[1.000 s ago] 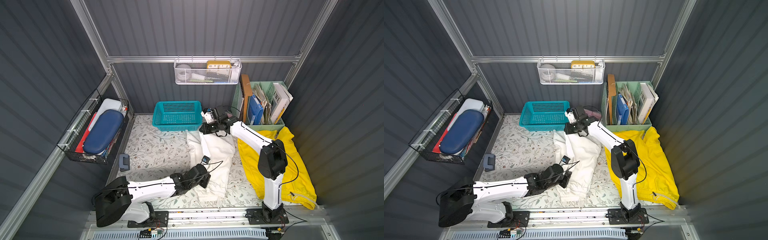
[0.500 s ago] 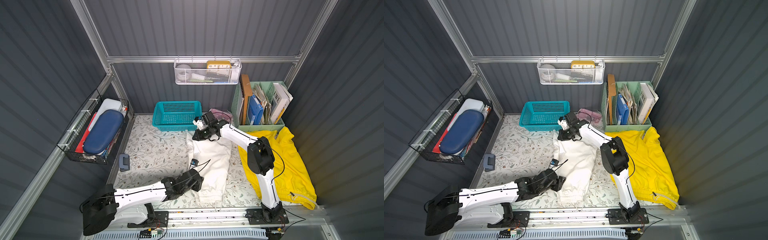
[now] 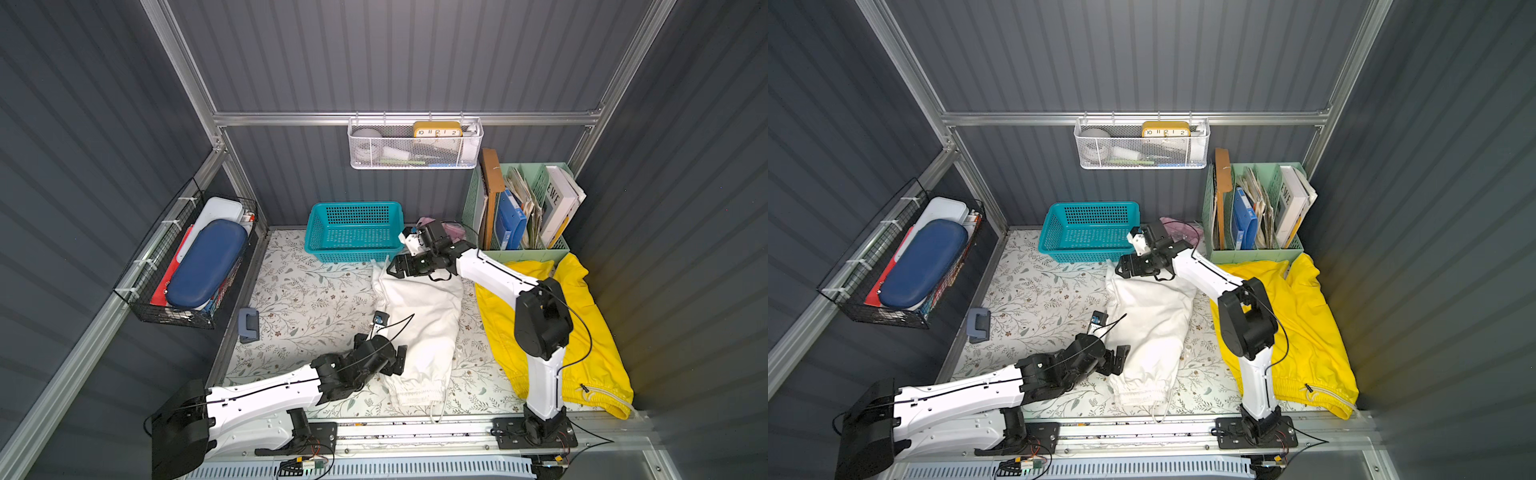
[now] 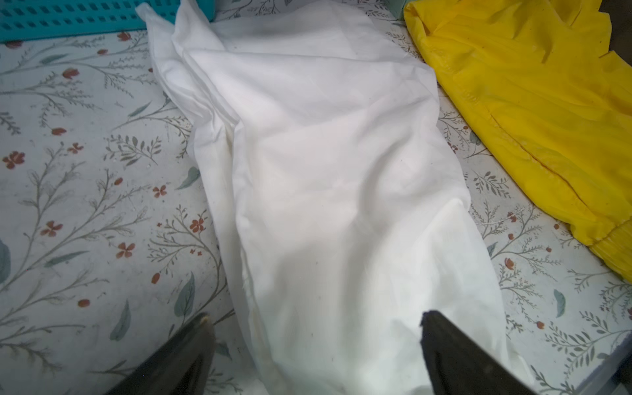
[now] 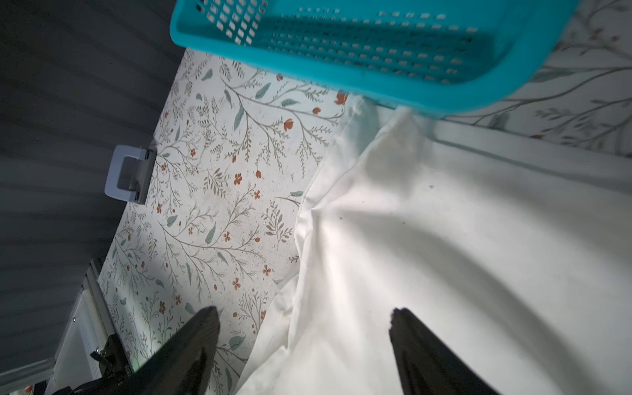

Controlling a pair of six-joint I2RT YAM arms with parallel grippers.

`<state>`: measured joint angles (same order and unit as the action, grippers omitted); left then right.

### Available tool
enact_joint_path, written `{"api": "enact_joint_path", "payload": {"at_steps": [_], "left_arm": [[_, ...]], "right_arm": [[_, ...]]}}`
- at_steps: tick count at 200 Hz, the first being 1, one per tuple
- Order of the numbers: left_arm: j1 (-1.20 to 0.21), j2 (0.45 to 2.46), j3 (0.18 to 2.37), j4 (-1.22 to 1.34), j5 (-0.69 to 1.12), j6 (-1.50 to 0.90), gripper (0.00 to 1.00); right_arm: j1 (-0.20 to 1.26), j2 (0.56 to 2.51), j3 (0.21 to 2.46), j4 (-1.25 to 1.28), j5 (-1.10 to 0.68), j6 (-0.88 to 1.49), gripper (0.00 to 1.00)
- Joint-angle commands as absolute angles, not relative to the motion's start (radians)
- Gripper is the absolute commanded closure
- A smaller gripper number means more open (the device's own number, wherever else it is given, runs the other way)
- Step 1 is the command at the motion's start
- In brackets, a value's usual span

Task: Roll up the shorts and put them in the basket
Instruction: Fold the shorts at the center of the board, then adjust the shorts at the center of the board.

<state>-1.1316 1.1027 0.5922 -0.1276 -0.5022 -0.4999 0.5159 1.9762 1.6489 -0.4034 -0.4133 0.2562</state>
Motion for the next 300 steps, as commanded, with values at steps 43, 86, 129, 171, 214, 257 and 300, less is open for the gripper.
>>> {"api": "enact_joint_path", "payload": {"at_steps": [43, 86, 129, 171, 214, 257, 300], "left_arm": [[-1.044, 1.303, 0.765, 0.072, -0.384, -0.229, 1.00], [-0.970, 1.389, 0.747, 0.165, -0.231, -0.213, 1.00], [-0.938, 1.525, 0.772, 0.160, -0.200, -0.226, 1.00], [-0.923, 1.645, 0.811, 0.102, -0.236, -0.316, 1.00], [-0.865, 1.723, 0.832, 0.086, -0.242, -0.337, 1.00], [-0.802, 1.824, 0.899, 0.045, -0.213, -0.309, 1.00], [-0.751, 1.898, 0.954, 0.062, -0.178, -0.282, 1.00]], "right_arm": [[0.402, 1.763, 1.392, -0.448, -0.333, 0.232, 0.49], [0.384, 1.698, 1.225, -0.484, -0.307, 0.243, 1.00], [0.385, 1.692, 1.126, -0.532, -0.304, 0.278, 1.00], [0.383, 1.735, 1.058, -0.510, -0.296, 0.294, 1.00], [0.350, 1.812, 1.090, -0.488, -0.313, 0.295, 1.00], [0.295, 1.875, 1.142, -0.460, -0.337, 0.292, 1.00], [0.269, 1.960, 1.248, -0.440, -0.368, 0.296, 1.00]]}}
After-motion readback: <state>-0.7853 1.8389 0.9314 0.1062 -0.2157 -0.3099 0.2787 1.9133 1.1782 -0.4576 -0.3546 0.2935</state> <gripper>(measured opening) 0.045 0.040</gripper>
